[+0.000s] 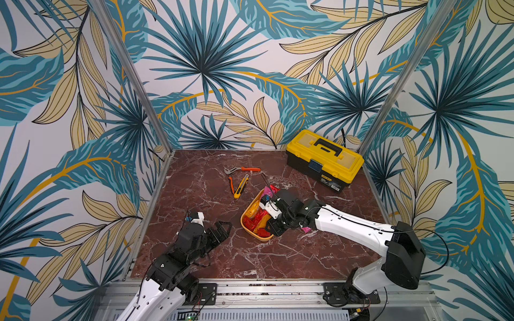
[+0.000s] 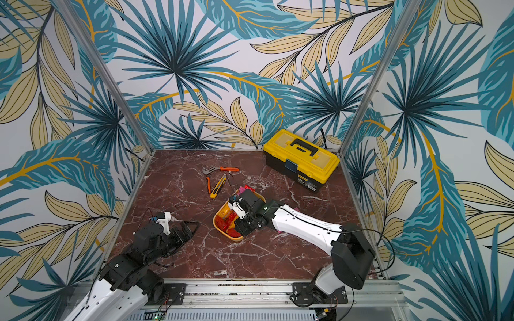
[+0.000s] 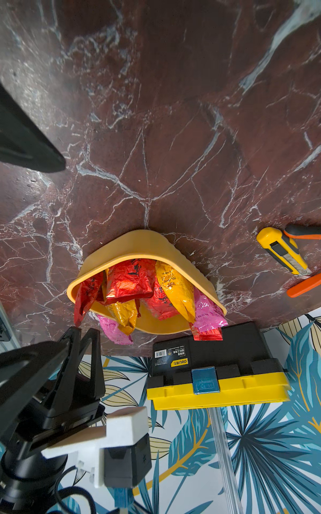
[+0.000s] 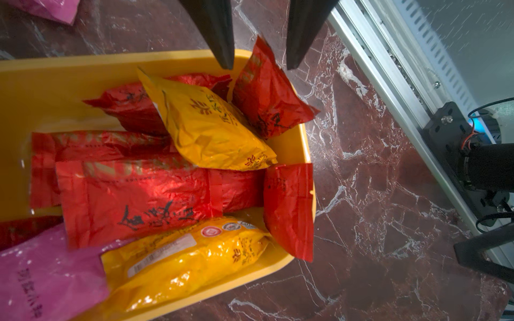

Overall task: Take the tea bags out of the storage box
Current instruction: Pick up the tea bag from the storage box.

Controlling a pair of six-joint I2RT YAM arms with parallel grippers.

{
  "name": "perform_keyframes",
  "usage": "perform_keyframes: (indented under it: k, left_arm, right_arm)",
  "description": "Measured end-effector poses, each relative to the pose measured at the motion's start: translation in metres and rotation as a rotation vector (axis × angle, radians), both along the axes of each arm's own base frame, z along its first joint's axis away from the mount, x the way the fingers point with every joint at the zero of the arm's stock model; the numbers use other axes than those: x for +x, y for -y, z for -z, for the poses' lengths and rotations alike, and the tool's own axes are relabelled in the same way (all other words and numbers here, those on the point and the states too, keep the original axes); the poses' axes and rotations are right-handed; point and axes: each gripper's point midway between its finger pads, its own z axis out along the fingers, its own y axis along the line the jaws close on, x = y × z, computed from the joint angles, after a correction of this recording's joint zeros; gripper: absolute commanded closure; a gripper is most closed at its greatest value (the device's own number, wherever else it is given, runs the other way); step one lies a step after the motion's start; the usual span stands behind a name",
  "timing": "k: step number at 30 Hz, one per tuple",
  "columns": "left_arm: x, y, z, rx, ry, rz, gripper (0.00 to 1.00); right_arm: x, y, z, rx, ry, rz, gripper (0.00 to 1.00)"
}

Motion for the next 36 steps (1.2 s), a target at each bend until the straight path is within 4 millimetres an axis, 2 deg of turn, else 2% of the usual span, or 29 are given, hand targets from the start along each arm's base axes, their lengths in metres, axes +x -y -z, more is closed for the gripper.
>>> perform_keyframes:
  k: [8, 12, 18, 20, 24, 28, 32, 36]
  left_arm:
    - [0.000, 0.000, -0.001, -0.003, 0.005, 0.000, 0.00]
    - [0.000, 0.000, -0.001, -0.004, 0.004, -0.001, 0.00]
    - [0.000, 0.000, -0.001, -0.008, 0.001, -0.005, 0.00]
    - [0.000, 0.000, -0.001, -0.009, 0.000, -0.006, 0.00]
    - [0.000, 0.000, -0.001, -0.012, -0.002, -0.008, 0.00]
    - [0.000, 0.000, -0.001, -0.013, -0.001, -0.008, 0.00]
    - [0.000, 0.000, -0.002, -0.012, 0.001, -0.009, 0.00]
    - [0.004, 0.001, -0.004, 0.001, -0.001, -0.005, 0.00]
  right_arm:
    - [0.002, -0.002, 0.008, -0.068, 0.029, -0.022, 0.66]
    - [0.002, -0.002, 0.010, -0.085, 0.042, -0.033, 0.71]
    - [-0.006, -0.002, 0.019, -0.125, 0.027, -0.065, 0.71]
    - [-0.008, -0.003, 0.019, -0.128, 0.027, -0.070, 0.77]
    - [-0.008, -0.002, 0.020, -0.140, 0.034, -0.068, 1.00]
    - [-0.005, -0.001, 0.017, -0.146, 0.048, -0.057, 1.00]
    - [-0.002, 0.000, 0.002, -0.126, 0.080, -0.031, 1.00]
    - [-0.001, 0.005, -0.040, -0.043, 0.155, -0.002, 1.00]
